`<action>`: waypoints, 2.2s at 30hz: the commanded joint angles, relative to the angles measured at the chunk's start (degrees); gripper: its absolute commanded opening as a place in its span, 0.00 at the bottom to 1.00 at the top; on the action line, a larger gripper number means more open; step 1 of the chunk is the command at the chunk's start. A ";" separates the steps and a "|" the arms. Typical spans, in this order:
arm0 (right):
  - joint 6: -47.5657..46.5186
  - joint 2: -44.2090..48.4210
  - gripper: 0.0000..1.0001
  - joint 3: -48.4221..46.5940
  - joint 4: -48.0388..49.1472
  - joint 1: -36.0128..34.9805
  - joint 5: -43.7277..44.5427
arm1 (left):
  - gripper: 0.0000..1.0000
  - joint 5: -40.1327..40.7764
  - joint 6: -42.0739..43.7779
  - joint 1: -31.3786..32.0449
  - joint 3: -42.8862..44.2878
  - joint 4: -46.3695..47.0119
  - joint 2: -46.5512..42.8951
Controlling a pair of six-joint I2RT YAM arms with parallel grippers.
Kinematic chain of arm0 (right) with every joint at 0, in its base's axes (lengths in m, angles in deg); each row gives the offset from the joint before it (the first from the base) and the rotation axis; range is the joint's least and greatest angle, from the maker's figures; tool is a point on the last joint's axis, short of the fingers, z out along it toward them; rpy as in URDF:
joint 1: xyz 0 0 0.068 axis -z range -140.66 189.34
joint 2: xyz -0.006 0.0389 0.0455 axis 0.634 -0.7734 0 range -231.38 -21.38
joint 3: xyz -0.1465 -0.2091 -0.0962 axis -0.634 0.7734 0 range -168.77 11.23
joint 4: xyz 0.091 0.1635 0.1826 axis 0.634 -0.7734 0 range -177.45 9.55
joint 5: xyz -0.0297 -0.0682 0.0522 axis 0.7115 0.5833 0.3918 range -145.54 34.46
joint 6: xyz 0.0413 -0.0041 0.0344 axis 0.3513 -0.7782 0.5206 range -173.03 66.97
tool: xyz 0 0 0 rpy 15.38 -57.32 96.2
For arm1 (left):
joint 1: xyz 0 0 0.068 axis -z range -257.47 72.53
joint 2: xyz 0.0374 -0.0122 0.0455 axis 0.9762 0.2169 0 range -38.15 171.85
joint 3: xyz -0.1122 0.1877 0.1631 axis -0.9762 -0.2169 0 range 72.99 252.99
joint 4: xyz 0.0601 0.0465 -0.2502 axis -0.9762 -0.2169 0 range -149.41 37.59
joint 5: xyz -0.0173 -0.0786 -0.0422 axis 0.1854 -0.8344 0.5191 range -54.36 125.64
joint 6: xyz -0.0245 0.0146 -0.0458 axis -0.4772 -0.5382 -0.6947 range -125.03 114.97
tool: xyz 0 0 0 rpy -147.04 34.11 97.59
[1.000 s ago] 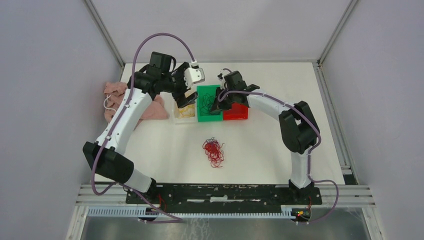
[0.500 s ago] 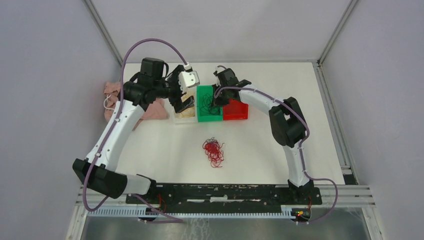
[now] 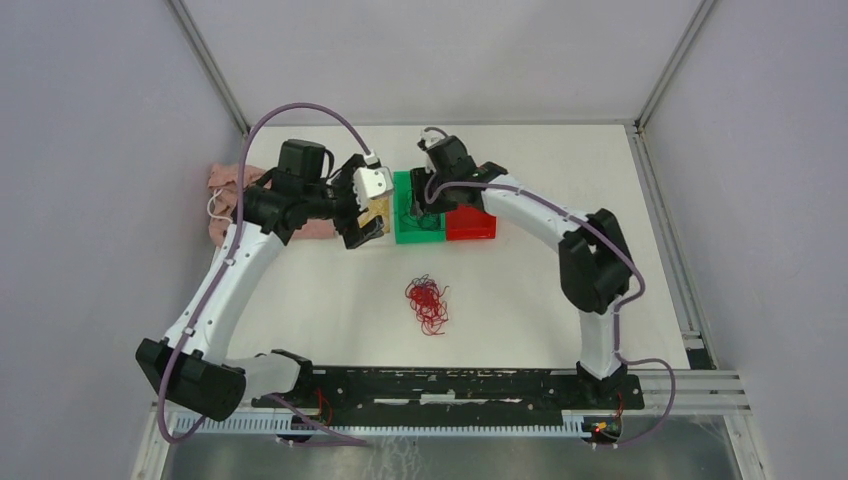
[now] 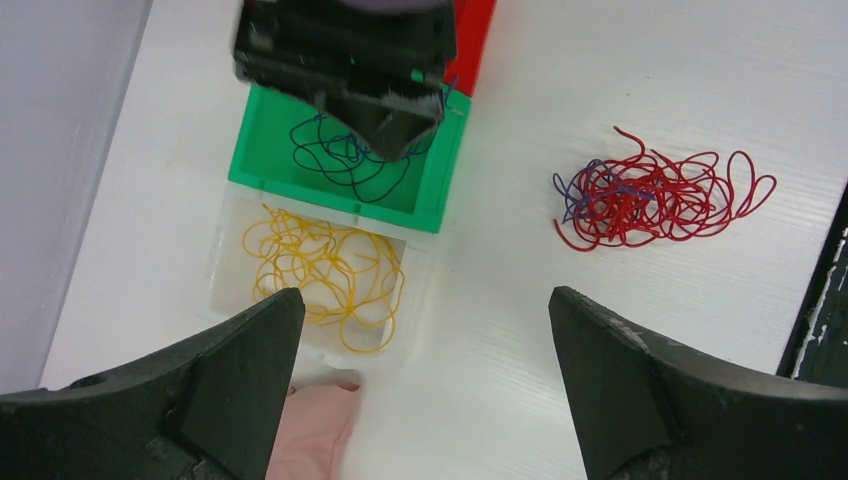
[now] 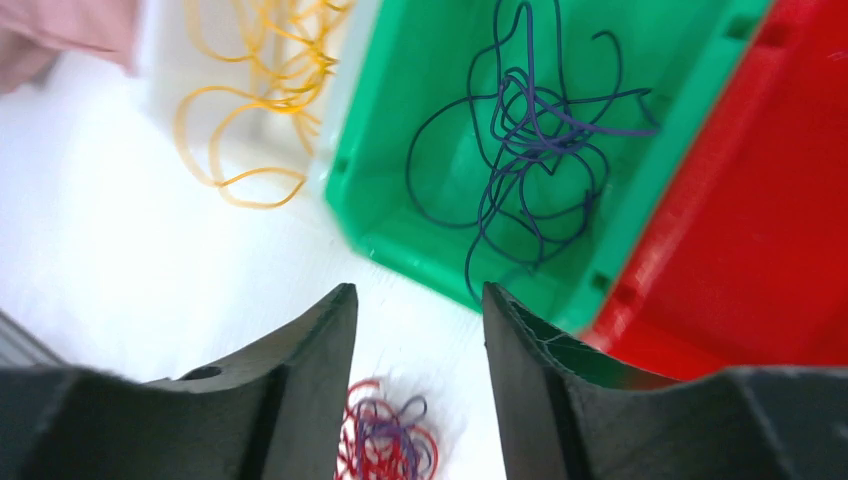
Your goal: Untangle the cables
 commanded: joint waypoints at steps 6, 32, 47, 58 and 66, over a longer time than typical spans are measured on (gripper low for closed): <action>3.67 26.34 0.70 17.80 1.26 -4.66 2.27 | 0.99 3.18 -1.96 -0.31 -3.68 6.33 -6.11; 14.76 16.83 0.38 20.16 -0.65 -22.03 20.43 | 0.99 3.60 -0.59 -0.35 -4.46 7.23 -9.46; 14.28 20.31 0.43 18.26 -8.10 -26.64 34.31 | 0.99 2.08 -0.19 -0.32 -4.25 7.19 -9.19; 18.07 19.72 0.41 22.59 -5.05 -26.67 30.50 | 0.99 1.93 0.66 -0.34 -4.05 6.40 -9.66; 17.27 15.77 0.39 19.11 -4.80 -26.67 30.18 | 0.99 1.61 1.04 -0.34 -3.72 6.41 -10.03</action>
